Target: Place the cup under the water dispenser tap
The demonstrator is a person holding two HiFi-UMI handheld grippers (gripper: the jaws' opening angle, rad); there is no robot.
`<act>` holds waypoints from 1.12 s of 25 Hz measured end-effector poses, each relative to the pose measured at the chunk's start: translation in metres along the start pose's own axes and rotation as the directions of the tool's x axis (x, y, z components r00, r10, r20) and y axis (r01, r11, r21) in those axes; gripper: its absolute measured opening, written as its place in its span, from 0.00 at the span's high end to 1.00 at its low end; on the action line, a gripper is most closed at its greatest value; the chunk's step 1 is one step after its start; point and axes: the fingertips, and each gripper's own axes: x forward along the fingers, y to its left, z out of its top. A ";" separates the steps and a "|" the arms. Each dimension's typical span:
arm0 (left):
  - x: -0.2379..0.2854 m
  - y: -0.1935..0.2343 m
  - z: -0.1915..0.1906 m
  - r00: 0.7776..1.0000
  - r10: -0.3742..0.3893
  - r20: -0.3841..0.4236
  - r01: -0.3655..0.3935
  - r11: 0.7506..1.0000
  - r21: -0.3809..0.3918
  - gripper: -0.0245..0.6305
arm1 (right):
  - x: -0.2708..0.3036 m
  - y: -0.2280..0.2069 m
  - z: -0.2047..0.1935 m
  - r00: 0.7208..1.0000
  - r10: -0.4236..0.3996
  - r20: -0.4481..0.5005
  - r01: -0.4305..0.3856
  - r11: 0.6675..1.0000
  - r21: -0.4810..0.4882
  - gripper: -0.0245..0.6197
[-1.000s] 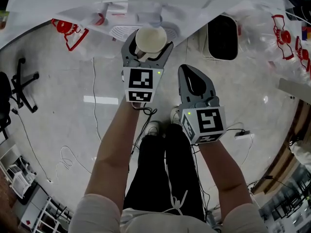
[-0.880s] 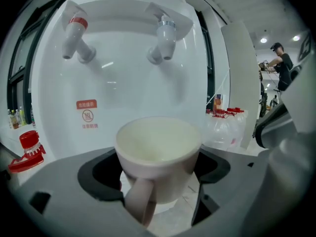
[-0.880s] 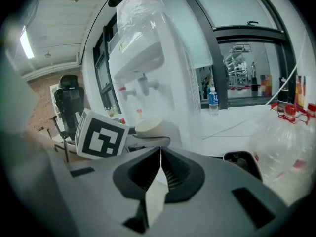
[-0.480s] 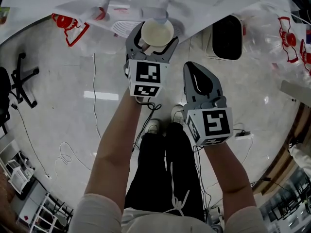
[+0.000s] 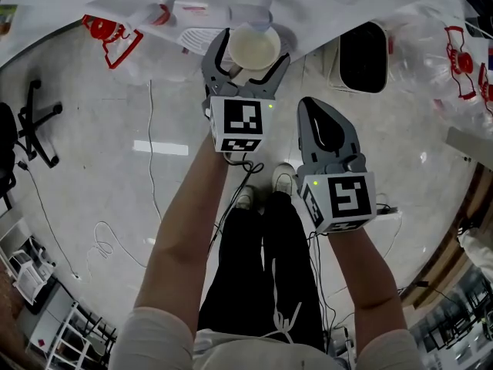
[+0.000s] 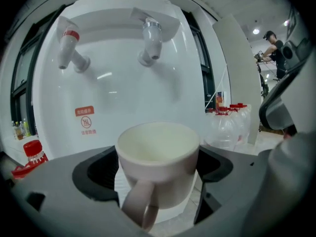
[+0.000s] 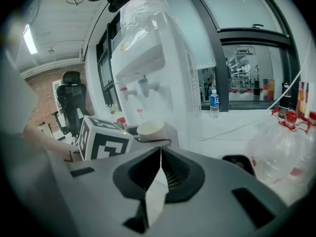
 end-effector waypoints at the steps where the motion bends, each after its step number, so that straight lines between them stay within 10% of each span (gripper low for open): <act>1: 0.000 0.001 0.000 1.000 0.006 0.009 -0.006 1.000 -0.022 0.26 | -0.001 0.000 0.000 1.000 -0.001 0.000 0.001 1.000 -0.003 0.92; 28: -0.079 -0.019 -0.002 0.999 -0.013 0.045 0.016 0.997 -0.076 0.17 | -0.038 0.036 -0.027 0.998 -0.032 -0.051 0.025 0.990 -0.137 0.92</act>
